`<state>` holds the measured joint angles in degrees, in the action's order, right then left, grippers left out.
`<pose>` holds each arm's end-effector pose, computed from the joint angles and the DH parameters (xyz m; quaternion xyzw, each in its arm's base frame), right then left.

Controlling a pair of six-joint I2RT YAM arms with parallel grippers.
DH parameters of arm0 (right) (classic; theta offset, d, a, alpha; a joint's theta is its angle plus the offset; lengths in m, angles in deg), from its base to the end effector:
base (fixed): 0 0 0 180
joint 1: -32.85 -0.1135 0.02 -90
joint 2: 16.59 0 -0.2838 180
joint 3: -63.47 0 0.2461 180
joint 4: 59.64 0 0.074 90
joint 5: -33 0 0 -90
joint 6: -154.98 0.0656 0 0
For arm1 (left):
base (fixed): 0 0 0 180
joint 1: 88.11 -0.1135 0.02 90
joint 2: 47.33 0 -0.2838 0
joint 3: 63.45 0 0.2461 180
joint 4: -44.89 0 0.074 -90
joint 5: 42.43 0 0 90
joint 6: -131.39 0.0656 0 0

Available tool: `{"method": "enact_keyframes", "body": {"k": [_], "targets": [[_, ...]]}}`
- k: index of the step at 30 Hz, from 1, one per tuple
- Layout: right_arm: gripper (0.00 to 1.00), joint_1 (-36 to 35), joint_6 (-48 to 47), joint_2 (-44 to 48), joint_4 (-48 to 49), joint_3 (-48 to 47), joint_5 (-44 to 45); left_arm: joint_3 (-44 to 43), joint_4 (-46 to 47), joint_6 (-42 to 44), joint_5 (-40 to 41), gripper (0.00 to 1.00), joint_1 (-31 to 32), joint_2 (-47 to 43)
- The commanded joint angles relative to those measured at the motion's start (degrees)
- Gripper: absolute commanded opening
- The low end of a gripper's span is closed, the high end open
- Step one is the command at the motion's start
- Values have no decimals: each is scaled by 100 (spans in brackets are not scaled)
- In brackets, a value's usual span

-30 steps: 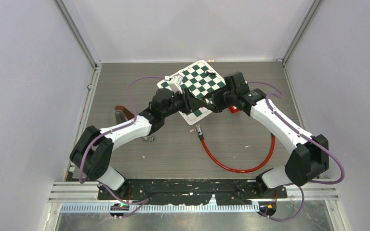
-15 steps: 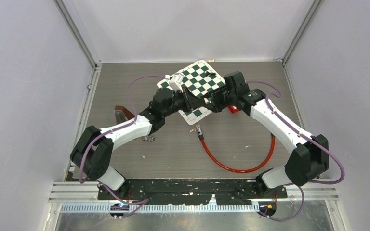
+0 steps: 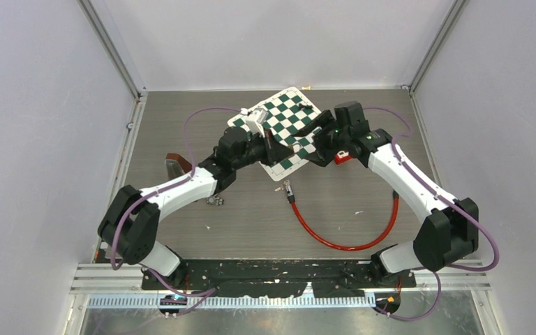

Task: Lock with the key
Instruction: Pick up the lock from the center of the board, then lock the lock.

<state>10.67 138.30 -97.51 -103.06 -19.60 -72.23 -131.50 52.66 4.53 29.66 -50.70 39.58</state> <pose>0.2938 0.1384 0.3124 0.3404 0.8381 0.3838 0.1856 0.2828 -0.2417 0.2911 0.1026 0.7622 -0.4748 0.4279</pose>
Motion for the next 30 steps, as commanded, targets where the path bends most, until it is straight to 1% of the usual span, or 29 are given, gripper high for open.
{"method": "enact_keyframes", "body": {"k": [1,3,4,5,6,7,8,9,10,11,14,16,17,19,21,23,26,28,30], "targets": [[84,523,-1272,740,1021,571,-554,-126,-600,1093,-782,0,-329,-755],[81,714,-1724,962,2005,846,-1010,-186,-982,1516,-1377,0,-536,-994],[79,749,-1935,1019,2217,887,-1389,-248,-1166,1704,-1772,0,-671,-1093],[76,787,-2395,1053,2479,875,-1586,-329,-1448,1875,-2237,0,-807,-1177],[75,795,-2635,1057,2542,840,-1988,-447,-1703,2023,-2647,0,-965,-1260],[75,783,-3110,1071,2604,723,-2396,-583,-1980,2168,-3010,0,-1105,-1309],[74,771,-3534,1084,2613,653,-2586,-716,-2229,2283,-3320,0,-1232,-1359],[74,724,-3728,1117,2605,509,-2939,-835,-2469,2441,-3587,0,-1331,-1413],[74,642,-4091,1133,2592,419,-3103,-951,-2633,2547,-3869,0,-1401,-1461],[74,577,-4252,1172,2546,227,-3347,-1063,-2788,2642,-4122,0,-1444,-1511],[76,135,-4918,1277,2537,-84,-3503,-1440,-3169,2832,-4711,0,-1464,-1609],[77,-138,-5077,1397,2775,11,-3315,-1636,-3325,2830,-4885,0,-1463,-1645],[77,-195,-5084,1486,3129,65,-3240,-1688,-3338,2788,-4917,0,-1467,-1688],[77,-319,-5023,1565,3505,174,-3161,-1660,-3104,2590,-4883,0,-1469,-1814],[77,-395,-5021,1611,3613,162,-3113,-1572,-2678,2365,-4824,0,-1465,-1971],[73,-460,-5185,1633,3580,95,-3060,-1468,-2282,2064,-4715,0,-1466,-2063],[61,-501,-5365,1658,3548,83,-3105,-1373,-1753,1728,-4583,0,-1466,-2114],[57,-511,-5440,1624,3520,71,-3279,-1330,-1490,1560,-4563,0,-1464,-2138],[55,-546,-5457,1578,3519,41,-3468,-1329,-1358,1452,-4588,0,-1473,-2143]]}}
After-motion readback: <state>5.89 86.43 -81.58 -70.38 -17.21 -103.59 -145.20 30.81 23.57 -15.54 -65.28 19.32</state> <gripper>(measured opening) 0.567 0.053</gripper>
